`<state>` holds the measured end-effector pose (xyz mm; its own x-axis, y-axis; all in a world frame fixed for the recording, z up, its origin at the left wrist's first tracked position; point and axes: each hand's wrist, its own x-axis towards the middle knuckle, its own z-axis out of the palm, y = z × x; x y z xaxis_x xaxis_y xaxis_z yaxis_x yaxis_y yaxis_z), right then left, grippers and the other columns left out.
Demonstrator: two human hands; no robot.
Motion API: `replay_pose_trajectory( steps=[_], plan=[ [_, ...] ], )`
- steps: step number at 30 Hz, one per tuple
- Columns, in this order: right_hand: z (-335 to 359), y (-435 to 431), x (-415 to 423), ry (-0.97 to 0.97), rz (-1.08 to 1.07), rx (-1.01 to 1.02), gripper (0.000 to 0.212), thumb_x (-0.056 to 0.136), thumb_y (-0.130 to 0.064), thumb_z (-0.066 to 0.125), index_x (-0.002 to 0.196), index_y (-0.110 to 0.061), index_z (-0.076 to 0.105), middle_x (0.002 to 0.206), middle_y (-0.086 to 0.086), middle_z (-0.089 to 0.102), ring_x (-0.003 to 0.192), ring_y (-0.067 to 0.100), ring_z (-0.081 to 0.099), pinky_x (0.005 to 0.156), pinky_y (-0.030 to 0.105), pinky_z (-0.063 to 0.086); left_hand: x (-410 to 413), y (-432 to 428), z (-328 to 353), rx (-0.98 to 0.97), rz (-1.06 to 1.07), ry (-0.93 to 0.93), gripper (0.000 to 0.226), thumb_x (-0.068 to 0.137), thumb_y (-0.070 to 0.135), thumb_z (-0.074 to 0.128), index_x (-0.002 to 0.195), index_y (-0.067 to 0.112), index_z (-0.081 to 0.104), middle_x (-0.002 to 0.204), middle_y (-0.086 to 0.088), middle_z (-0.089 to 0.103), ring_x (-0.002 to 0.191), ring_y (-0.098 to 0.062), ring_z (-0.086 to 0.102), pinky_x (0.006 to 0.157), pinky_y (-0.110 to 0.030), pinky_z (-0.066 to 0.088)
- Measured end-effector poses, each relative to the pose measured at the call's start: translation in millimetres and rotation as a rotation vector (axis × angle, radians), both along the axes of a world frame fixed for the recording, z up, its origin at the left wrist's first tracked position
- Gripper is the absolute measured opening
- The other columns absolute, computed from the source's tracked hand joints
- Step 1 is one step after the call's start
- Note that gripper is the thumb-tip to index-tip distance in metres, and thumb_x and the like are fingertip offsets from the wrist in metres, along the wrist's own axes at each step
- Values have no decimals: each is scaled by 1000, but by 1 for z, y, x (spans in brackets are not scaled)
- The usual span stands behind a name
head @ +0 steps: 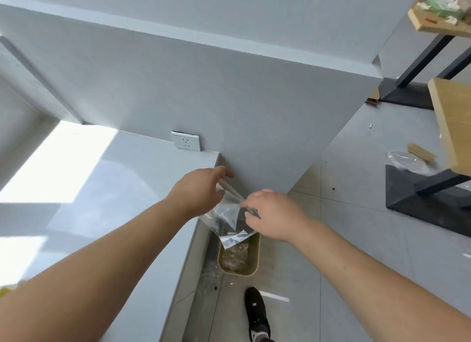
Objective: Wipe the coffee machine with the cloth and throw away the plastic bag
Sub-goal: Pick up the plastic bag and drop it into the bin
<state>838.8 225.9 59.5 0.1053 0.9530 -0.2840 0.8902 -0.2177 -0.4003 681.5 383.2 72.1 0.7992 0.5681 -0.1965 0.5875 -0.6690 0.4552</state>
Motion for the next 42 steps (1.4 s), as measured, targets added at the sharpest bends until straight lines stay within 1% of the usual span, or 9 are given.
replay_pose_trajectory(
  steps=[5, 8, 14, 17, 23, 28, 34, 39, 42],
  plan=[
    [-35, 3, 5, -73, -59, -80, 38, 94, -36, 46, 118, -24, 73, 114, -7, 72, 111, 23, 60, 90, 41, 53, -15, 4, -56, 43, 62, 126, 65, 89, 52, 64, 148, 33, 45, 154, 3, 48, 141, -25, 41, 112, -44, 42],
    [-66, 0, 6, -81, -143, -177, 40, 93, -38, 44, 115, -22, 73, 119, -3, 71, 116, 26, 59, 92, 44, 55, -28, 2, -93, 91, 62, 223, 83, 87, 72, 54, 157, 36, 30, 172, 0, 19, 158, -27, 14, 128, -50, 18],
    [-142, -5, -9, -33, -212, -353, 46, 94, -39, 48, 136, -29, 65, 138, 1, 65, 125, 27, 57, 97, 43, 54, -47, -1, -153, 210, -3, 352, 94, 84, 89, 18, 163, 38, 15, 174, -3, -15, 158, -29, -20, 125, -64, -1],
    [-178, 0, -18, 4, -250, -415, 46, 94, -37, 49, 136, -26, 65, 137, 2, 64, 123, 28, 58, 95, 43, 54, -48, -3, -168, 302, -6, 322, 86, 86, 87, 22, 157, 40, 33, 175, -8, -7, 159, -33, -16, 123, -68, 0],
    [-246, 16, -29, 82, -358, -530, 34, 92, -36, 55, 118, -20, 70, 111, 6, 69, 99, 28, 63, 68, 32, 49, -51, -3, -184, 363, 32, 225, 68, 91, 76, 36, 144, 38, 52, 174, -6, 9, 160, -32, -1, 123, -68, 8],
    [-299, 23, -33, 180, -483, -615, 43, 92, -38, 54, 131, -25, 65, 125, 4, 69, 108, 28, 65, 75, 32, 50, -53, -2, -187, 370, 31, 208, 65, 92, 74, 38, 141, 36, 55, 174, -7, 10, 160, -33, 2, 123, -67, 7],
    [-349, 24, -33, 226, -537, -664, 44, 89, -39, 53, 127, -21, 67, 122, 3, 70, 108, 27, 65, 76, 32, 50, -54, -2, -190, 376, 24, 203, 69, 92, 77, 33, 141, 35, 56, 174, -9, 10, 160, -34, 2, 123, -68, 8],
    [-378, 25, -36, 219, -541, -682, 39, 90, -38, 53, 122, -21, 68, 109, 2, 69, 85, 21, 57, 64, 29, 46, -55, -2, -189, 386, 26, 198, 69, 91, 76, 35, 140, 33, 58, 174, -9, 12, 160, -35, 4, 122, -69, 10],
    [-390, 27, -36, 216, -513, -685, 37, 92, -36, 52, 119, -17, 68, 109, 4, 69, 95, 26, 64, 70, 32, 51, -55, -2, -190, 385, 28, 188, 70, 92, 77, 32, 139, 33, 59, 173, -9, 13, 160, -35, 5, 122, -69, 11]
  ],
)
